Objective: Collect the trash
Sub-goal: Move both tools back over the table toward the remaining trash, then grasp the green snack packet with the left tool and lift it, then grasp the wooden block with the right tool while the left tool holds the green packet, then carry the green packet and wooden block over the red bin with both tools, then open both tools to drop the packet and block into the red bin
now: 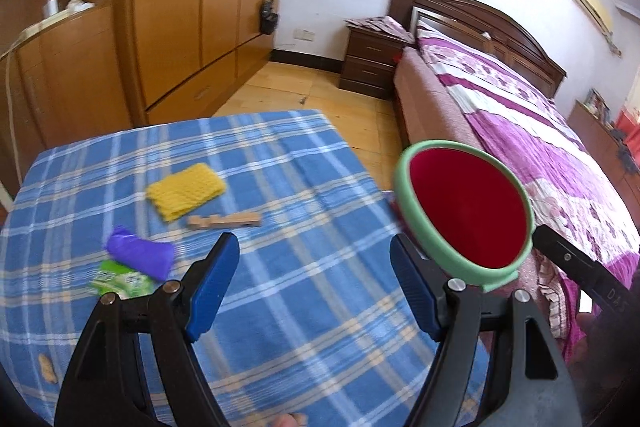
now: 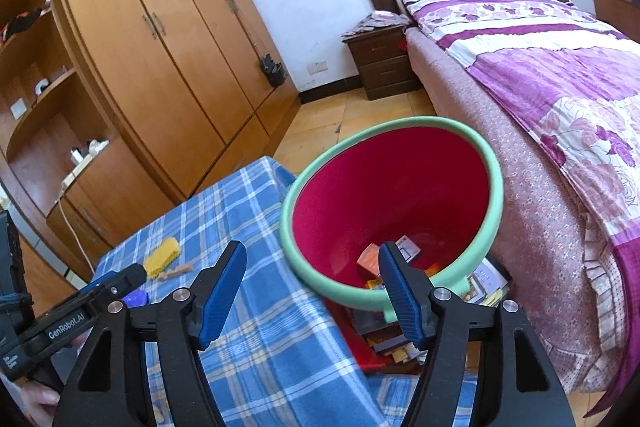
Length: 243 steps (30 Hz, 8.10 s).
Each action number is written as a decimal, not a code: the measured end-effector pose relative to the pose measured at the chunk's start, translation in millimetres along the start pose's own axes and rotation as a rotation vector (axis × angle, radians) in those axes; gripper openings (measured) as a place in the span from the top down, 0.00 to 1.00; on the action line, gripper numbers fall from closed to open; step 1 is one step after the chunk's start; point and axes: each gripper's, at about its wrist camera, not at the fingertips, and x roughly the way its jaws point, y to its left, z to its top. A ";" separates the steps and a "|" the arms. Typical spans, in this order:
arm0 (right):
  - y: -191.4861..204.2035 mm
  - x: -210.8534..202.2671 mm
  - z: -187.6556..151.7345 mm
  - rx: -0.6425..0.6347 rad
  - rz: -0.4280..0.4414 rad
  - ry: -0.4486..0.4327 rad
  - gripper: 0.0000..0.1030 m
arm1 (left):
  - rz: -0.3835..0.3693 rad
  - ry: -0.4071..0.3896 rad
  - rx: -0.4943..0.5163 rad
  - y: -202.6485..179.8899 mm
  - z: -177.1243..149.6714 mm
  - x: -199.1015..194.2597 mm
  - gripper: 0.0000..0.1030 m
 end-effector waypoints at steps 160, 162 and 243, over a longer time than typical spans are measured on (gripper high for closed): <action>181.6 204.5 -45.4 -0.305 -0.010 0.333 0.87 | 0.204 -0.025 -0.360 211.4 -29.4 9.2 0.48; 171.6 199.3 -44.3 -0.269 0.028 0.347 0.87 | 0.192 -0.030 -0.353 205.3 -29.1 5.9 0.48; -117.4 17.6 5.0 0.265 -0.038 -0.031 0.73 | -0.201 0.132 0.224 -152.0 20.2 110.8 0.37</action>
